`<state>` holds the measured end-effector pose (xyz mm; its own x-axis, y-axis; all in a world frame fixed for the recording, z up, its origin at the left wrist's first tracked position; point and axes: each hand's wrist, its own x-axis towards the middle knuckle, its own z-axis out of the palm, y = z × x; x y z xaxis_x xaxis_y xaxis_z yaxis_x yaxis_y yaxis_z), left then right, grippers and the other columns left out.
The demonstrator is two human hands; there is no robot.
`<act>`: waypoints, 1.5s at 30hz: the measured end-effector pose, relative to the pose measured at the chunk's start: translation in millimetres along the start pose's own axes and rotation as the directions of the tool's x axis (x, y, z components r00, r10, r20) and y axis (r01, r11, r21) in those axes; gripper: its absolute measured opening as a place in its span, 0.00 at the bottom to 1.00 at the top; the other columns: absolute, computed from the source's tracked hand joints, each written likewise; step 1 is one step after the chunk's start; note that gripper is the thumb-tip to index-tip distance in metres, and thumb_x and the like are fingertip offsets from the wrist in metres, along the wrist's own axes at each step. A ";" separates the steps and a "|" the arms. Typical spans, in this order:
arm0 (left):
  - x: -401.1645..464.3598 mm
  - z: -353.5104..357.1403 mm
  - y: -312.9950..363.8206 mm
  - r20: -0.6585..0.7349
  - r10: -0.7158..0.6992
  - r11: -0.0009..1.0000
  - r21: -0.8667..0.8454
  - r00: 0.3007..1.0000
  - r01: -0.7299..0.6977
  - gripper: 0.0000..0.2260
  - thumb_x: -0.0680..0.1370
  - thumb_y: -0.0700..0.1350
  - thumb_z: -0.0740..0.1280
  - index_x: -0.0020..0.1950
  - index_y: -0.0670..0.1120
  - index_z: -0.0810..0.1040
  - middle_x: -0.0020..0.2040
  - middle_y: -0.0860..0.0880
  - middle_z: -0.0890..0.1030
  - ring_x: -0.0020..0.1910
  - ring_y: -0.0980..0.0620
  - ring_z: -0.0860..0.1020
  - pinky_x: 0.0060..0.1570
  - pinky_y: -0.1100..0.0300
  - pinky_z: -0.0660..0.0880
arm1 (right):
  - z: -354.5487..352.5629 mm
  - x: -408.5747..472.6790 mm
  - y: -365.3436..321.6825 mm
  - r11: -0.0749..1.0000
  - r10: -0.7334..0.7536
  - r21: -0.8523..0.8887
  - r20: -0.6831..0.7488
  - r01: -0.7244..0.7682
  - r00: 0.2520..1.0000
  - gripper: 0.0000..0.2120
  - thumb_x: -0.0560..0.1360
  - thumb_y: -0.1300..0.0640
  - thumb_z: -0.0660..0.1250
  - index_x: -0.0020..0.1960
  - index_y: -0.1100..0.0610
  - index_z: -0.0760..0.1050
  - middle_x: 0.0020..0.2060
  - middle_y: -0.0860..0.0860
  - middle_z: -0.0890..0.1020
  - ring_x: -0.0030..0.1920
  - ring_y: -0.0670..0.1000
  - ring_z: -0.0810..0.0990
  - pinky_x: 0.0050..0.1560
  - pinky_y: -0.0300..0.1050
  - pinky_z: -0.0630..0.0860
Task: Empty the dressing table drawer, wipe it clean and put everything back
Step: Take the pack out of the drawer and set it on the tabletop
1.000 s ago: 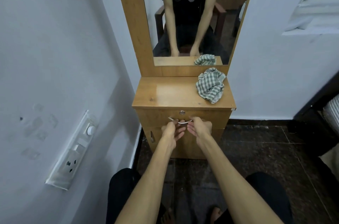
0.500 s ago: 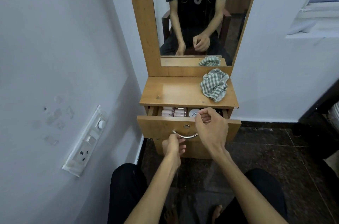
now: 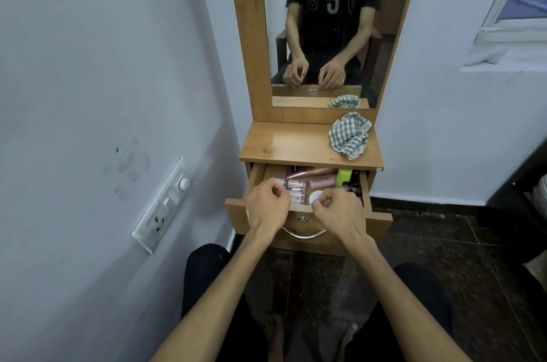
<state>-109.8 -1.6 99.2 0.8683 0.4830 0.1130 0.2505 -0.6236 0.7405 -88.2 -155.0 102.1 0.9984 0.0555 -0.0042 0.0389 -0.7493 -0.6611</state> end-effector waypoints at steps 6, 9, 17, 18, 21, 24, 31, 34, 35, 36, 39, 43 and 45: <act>-5.1 -3.9 -22.6 0.215 -0.031 0.971 0.239 0.976 -0.022 0.05 0.77 0.47 0.69 0.47 0.50 0.84 0.41 0.55 0.82 0.44 0.54 0.79 0.44 0.59 0.71 | -4.7 -23.4 8.1 0.999 -0.028 -0.038 0.081 0.031 0.996 0.09 0.73 0.51 0.67 0.35 0.46 0.80 0.29 0.45 0.83 0.38 0.47 0.82 0.48 0.47 0.80; -9.4 -5.4 -28.6 0.232 -0.043 0.944 0.327 0.972 -0.036 0.06 0.76 0.47 0.68 0.47 0.49 0.84 0.39 0.54 0.80 0.41 0.52 0.77 0.41 0.59 0.69 | -6.9 -35.0 10.9 0.998 -0.025 -0.047 0.119 0.030 0.993 0.08 0.74 0.50 0.67 0.36 0.44 0.79 0.31 0.45 0.83 0.39 0.48 0.82 0.47 0.45 0.79; -19.1 -4.2 -47.0 0.265 -0.083 0.925 0.380 0.961 -0.025 0.07 0.75 0.50 0.68 0.44 0.49 0.84 0.38 0.54 0.81 0.40 0.51 0.78 0.39 0.58 0.71 | -6.9 -54.5 17.7 0.997 -0.018 -0.074 0.150 0.030 0.989 0.08 0.74 0.45 0.67 0.45 0.45 0.84 0.32 0.44 0.85 0.38 0.45 0.83 0.46 0.44 0.81; -21.3 -4.2 -48.2 0.258 -0.077 0.926 0.376 0.963 -0.027 0.07 0.75 0.50 0.68 0.43 0.50 0.84 0.37 0.54 0.81 0.40 0.52 0.78 0.39 0.58 0.71 | -7.0 -55.7 18.6 0.997 -0.014 -0.072 0.149 0.025 0.989 0.08 0.74 0.45 0.68 0.45 0.45 0.85 0.33 0.43 0.85 0.37 0.44 0.82 0.46 0.44 0.81; -25.9 -7.3 -48.6 0.221 -0.059 0.934 0.357 0.973 -0.024 0.06 0.75 0.50 0.69 0.42 0.50 0.83 0.35 0.56 0.79 0.38 0.54 0.76 0.39 0.58 0.69 | -6.8 -57.6 21.1 0.996 -0.007 -0.086 0.134 0.018 0.991 0.07 0.75 0.46 0.68 0.45 0.46 0.85 0.34 0.43 0.86 0.37 0.42 0.82 0.44 0.41 0.79; -24.1 -8.6 -49.0 0.222 -0.071 0.936 0.352 0.973 -0.012 0.05 0.74 0.48 0.69 0.42 0.50 0.83 0.35 0.56 0.78 0.37 0.55 0.74 0.35 0.60 0.66 | -8.1 -56.4 19.8 0.993 0.011 -0.116 0.138 0.005 0.990 0.07 0.75 0.46 0.69 0.45 0.45 0.84 0.34 0.43 0.86 0.38 0.42 0.81 0.42 0.40 0.76; 4.0 -12.5 -46.1 0.309 -0.072 0.919 0.390 0.948 -0.057 0.07 0.76 0.48 0.69 0.49 0.48 0.73 0.49 0.50 0.78 0.42 0.51 0.75 0.39 0.60 0.71 | 7.4 -23.6 2.7 0.999 0.040 -0.030 0.247 -0.033 0.968 0.07 0.77 0.50 0.71 0.52 0.49 0.85 0.36 0.44 0.85 0.35 0.40 0.81 0.33 0.33 0.73; 7.5 -2.8 -41.9 0.412 -0.107 0.887 0.450 0.905 -0.100 0.16 0.76 0.53 0.68 0.60 0.46 0.75 0.53 0.47 0.82 0.47 0.48 0.80 0.45 0.57 0.76 | 26.5 -8.2 -7.2 0.991 0.130 -0.054 0.325 -0.119 0.937 0.12 0.73 0.50 0.70 0.52 0.55 0.84 0.38 0.51 0.87 0.40 0.50 0.86 0.45 0.47 0.84; 6.8 -0.3 -40.9 0.431 -0.139 0.888 0.453 0.891 -0.081 0.19 0.76 0.53 0.67 0.64 0.45 0.74 0.56 0.45 0.82 0.50 0.46 0.81 0.47 0.56 0.74 | 31.0 -4.7 -9.9 0.988 0.155 -0.077 0.352 -0.136 0.923 0.13 0.70 0.48 0.68 0.48 0.55 0.83 0.39 0.52 0.87 0.41 0.54 0.86 0.48 0.50 0.85; 6.7 1.6 -40.7 0.442 -0.176 0.892 0.450 0.880 -0.048 0.22 0.77 0.53 0.67 0.66 0.44 0.72 0.59 0.44 0.81 0.54 0.45 0.81 0.47 0.56 0.73 | 34.9 -1.6 -12.1 0.984 0.174 -0.099 0.373 -0.148 0.911 0.12 0.67 0.47 0.67 0.43 0.55 0.80 0.39 0.52 0.87 0.42 0.55 0.86 0.50 0.52 0.85; 8.2 2.4 -41.7 0.442 -0.233 0.913 0.406 0.866 0.038 0.24 0.76 0.52 0.69 0.69 0.44 0.70 0.59 0.45 0.80 0.54 0.45 0.80 0.49 0.56 0.74 | 42.1 4.0 -14.4 0.972 0.222 -0.169 0.406 -0.166 0.887 0.09 0.68 0.48 0.66 0.40 0.54 0.76 0.44 0.54 0.87 0.48 0.58 0.85 0.52 0.50 0.83; 6.6 2.0 -37.5 0.409 -0.275 0.918 0.380 0.870 0.112 0.22 0.76 0.49 0.71 0.67 0.46 0.69 0.56 0.46 0.78 0.50 0.47 0.77 0.45 0.58 0.70 | 49.1 6.2 -14.2 0.956 0.278 -0.204 0.386 -0.213 0.879 0.11 0.71 0.49 0.68 0.47 0.56 0.79 0.47 0.53 0.87 0.53 0.57 0.84 0.47 0.44 0.78; 5.8 3.1 -35.1 0.389 -0.269 0.931 0.340 0.881 0.134 0.26 0.75 0.50 0.73 0.69 0.47 0.69 0.61 0.43 0.76 0.55 0.45 0.79 0.47 0.58 0.71 | 49.6 5.8 -13.7 0.953 0.296 -0.187 0.393 -0.240 0.870 0.13 0.71 0.48 0.67 0.46 0.56 0.81 0.43 0.52 0.88 0.50 0.55 0.85 0.45 0.43 0.77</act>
<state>-112.2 21.1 71.8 0.8643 0.3543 -0.3571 0.4951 -0.7247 0.4792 -84.9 -111.7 73.9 0.8650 0.0858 -0.4944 -0.1949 -0.8505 -0.4885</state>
